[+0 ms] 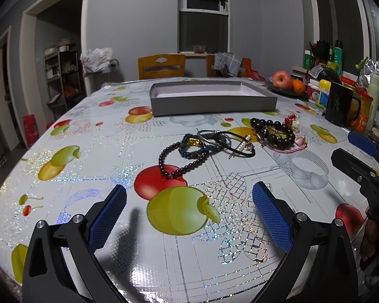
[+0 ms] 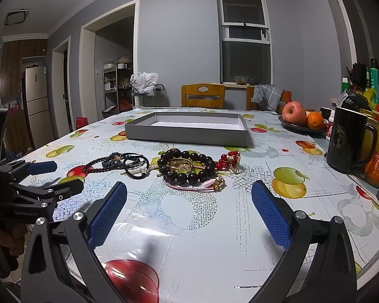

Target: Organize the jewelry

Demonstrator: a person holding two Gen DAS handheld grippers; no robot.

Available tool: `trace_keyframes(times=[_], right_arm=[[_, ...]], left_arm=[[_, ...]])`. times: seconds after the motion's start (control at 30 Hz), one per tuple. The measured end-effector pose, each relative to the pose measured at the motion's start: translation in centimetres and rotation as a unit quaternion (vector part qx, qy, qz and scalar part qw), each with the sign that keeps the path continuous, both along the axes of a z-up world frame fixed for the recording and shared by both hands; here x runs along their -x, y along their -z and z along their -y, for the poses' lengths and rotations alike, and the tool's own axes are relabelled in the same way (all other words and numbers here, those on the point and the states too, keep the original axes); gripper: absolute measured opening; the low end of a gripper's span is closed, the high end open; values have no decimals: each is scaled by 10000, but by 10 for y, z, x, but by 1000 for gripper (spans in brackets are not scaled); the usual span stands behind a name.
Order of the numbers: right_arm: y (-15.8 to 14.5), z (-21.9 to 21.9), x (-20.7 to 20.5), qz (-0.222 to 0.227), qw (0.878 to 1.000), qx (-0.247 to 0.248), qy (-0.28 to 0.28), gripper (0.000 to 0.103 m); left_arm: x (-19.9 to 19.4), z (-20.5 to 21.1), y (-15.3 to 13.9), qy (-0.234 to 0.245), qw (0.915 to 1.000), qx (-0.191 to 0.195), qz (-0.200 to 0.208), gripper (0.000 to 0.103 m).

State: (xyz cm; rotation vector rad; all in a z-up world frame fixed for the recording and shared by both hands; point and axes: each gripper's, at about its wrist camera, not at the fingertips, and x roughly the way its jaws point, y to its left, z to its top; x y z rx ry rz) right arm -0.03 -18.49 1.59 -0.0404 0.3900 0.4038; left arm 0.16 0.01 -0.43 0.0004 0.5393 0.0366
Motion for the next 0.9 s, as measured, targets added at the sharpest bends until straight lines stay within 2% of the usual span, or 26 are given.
trace_keyframes(times=[0.47,0.63,0.9], right_arm=[[-7,0,2,61,10000,-11,-14,97],[-18,0,2,116,9999,14,-34,97],[-44,-1,0,320,9994,100,-35,97]], left_arm=[[6,-3,-2,-23,9999,102,4,99],[4,-2,-17,38,9998,211,-34,99],[0,-1,-40,118,9999,62,30,99]])
